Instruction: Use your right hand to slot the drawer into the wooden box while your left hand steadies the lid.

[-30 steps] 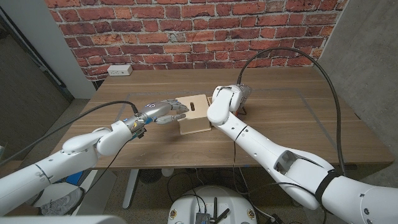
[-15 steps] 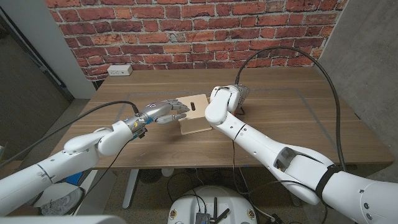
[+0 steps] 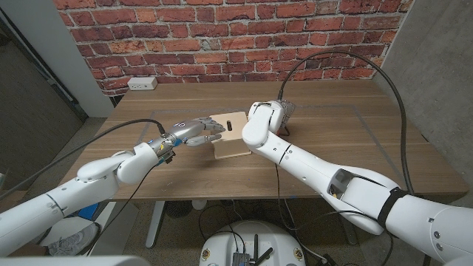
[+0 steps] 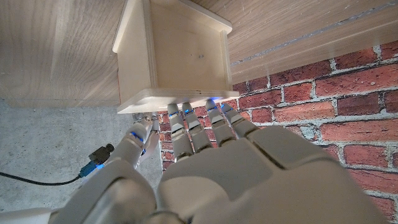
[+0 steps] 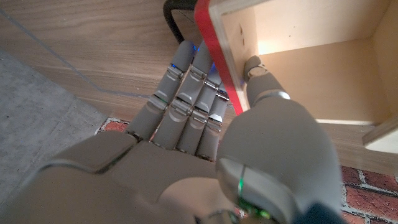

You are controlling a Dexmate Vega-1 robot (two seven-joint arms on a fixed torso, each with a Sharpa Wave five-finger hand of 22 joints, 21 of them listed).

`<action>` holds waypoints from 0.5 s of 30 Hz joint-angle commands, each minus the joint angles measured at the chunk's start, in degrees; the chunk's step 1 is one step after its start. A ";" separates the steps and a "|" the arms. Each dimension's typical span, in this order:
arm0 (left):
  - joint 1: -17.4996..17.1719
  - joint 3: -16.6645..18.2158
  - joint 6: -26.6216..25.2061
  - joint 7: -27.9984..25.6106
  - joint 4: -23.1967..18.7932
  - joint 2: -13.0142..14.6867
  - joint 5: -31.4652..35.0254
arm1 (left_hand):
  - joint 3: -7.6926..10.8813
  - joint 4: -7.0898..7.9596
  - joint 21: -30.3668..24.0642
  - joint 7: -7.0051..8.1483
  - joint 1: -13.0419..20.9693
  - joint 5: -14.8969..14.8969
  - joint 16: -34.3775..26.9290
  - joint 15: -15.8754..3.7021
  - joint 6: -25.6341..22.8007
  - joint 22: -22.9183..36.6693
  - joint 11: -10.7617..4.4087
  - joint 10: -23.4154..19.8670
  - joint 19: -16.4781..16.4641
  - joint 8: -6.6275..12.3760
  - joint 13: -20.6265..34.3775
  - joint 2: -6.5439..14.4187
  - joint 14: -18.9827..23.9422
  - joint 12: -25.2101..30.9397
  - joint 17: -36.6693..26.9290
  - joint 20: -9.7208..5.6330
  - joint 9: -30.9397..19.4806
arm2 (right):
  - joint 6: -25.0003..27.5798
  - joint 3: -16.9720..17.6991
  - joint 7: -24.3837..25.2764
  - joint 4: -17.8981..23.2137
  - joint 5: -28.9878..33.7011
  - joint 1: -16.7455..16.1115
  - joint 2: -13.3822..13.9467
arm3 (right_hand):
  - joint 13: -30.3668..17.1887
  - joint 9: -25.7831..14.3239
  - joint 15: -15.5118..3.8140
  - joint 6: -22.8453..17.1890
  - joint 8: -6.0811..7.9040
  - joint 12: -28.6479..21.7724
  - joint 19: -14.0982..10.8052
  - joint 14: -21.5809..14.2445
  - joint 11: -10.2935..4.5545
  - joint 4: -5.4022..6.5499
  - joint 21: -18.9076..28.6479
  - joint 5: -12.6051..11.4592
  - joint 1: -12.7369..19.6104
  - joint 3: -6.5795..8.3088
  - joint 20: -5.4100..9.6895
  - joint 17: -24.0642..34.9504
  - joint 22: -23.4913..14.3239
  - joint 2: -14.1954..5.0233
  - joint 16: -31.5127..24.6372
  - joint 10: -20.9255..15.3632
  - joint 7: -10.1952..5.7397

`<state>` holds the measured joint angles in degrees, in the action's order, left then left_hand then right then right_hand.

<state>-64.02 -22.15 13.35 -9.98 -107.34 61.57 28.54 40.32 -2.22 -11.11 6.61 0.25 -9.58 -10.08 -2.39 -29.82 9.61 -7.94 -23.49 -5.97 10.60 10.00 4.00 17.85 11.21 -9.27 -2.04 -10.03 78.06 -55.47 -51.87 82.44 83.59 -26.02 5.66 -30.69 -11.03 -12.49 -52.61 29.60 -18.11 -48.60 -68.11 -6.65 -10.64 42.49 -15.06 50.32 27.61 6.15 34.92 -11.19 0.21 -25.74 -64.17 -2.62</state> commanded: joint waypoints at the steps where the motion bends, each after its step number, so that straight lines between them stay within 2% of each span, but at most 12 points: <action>1: -0.06 -0.26 0.60 0.05 -0.05 -0.08 -0.04 | 0.42 -0.17 0.14 -0.21 0.54 -0.26 -0.02 -9.93 -0.48 0.15 -0.11 -0.44 -0.59 0.16 0.17 1.34 0.42 -0.20 -0.20 -9.19 -0.05 | 1.93 -4.80 -2.58 -0.88 -2.17 4.52 1.53 | -0.15 -0.92 -0.63 -4.42 0.29 0.37 0.38 -0.80 -3.87 0.80 0.58 -0.41 3.49 1.20 5.72 0.25 -0.13 -3.95 -0.20 -4.49 -1.06; 15: -0.73 -0.23 -0.29 0.16 -0.88 -0.22 -0.20 | 0.65 -0.39 0.14 -0.31 0.61 -0.28 0.01 -9.90 -0.56 0.16 -0.05 -0.55 -0.70 0.15 0.18 1.44 0.54 -0.23 -0.18 -9.20 -0.06 | 1.93 -4.18 -6.40 -3.18 0.01 6.04 1.52 | -0.38 -0.96 -0.60 -4.35 0.10 0.67 0.38 -0.84 -3.67 0.80 1.14 -0.43 3.53 1.30 5.66 0.52 -0.11 -4.04 -0.05 -4.43 -0.82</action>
<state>-64.47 -22.27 13.46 -9.90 -107.87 61.45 28.45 40.56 -2.46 -11.11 6.36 0.25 -9.58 -10.08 -2.46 -29.79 9.62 -7.99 -23.44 -5.97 10.33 9.98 4.00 17.92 11.08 -9.22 -2.04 -9.95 79.59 -59.56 -55.71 80.69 82.35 -21.47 6.94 -30.86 -11.04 -12.37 -52.90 29.37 -17.68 -48.29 -68.23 -6.84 -10.63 43.15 -15.31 50.32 27.61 5.84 35.35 -11.19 0.22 -25.50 -64.35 -2.55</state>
